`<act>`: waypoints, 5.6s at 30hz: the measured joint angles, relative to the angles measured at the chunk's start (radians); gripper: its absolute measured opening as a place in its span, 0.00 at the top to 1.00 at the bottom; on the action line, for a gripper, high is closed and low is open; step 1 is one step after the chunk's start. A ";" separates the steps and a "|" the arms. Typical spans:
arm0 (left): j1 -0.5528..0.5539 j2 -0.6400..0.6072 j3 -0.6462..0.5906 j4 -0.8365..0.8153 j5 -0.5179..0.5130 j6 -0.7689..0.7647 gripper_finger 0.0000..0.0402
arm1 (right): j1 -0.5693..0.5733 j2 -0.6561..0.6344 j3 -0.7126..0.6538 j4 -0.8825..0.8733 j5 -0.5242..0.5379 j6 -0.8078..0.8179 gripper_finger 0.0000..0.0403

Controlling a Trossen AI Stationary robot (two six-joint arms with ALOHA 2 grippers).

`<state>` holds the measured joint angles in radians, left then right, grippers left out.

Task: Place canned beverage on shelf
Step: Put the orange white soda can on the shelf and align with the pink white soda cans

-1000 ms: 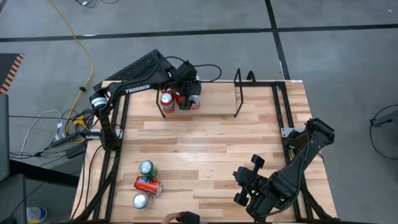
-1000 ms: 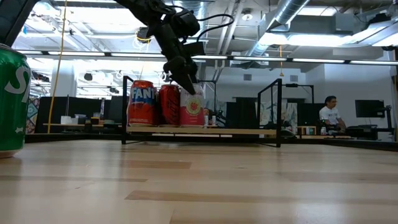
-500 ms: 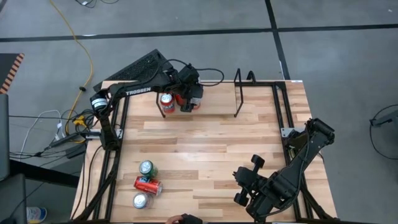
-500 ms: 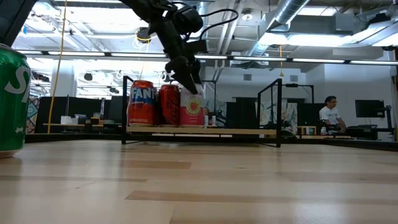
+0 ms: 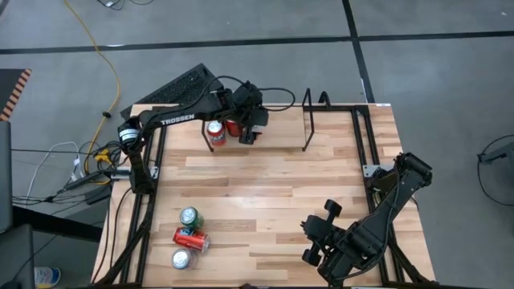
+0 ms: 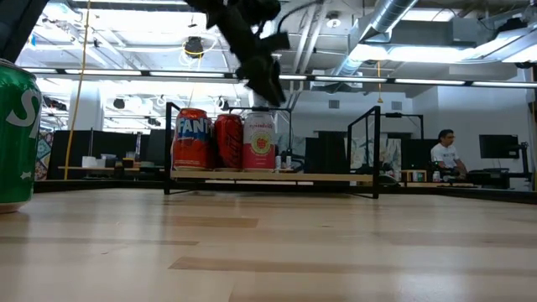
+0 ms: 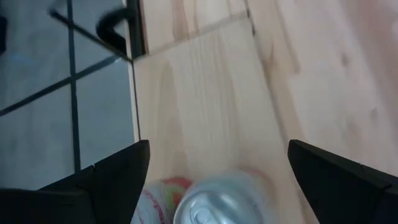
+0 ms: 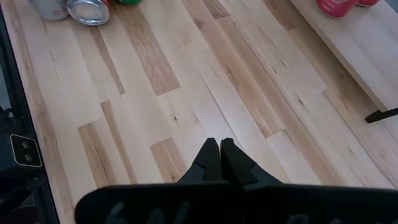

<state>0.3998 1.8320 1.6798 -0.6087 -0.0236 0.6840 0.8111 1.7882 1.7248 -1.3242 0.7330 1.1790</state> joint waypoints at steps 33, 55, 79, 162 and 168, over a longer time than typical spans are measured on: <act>-0.325 -0.054 0.357 -0.575 0.506 -0.416 0.09 | 0.181 -0.017 -0.012 -0.246 -0.867 0.631 0.23; -0.397 -0.138 0.356 -0.552 0.480 -0.423 0.09 | 0.367 -0.349 -0.443 -0.085 -0.831 1.014 0.24; -0.399 -0.218 0.355 -0.571 0.396 -0.444 0.09 | 0.328 -0.350 -0.657 0.124 -0.842 0.921 0.24; -0.571 -0.408 0.329 -0.771 0.321 -0.497 0.09 | -0.626 0.310 0.149 0.169 -0.476 -1.889 0.19; -0.571 -0.408 0.329 -0.772 0.251 -0.495 0.09 | -0.582 0.303 0.187 0.163 -0.437 -1.777 0.19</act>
<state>-0.1711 1.4242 2.0083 -1.3811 0.2273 0.1886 0.2289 2.0915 1.9114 -1.1616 0.2958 -0.5983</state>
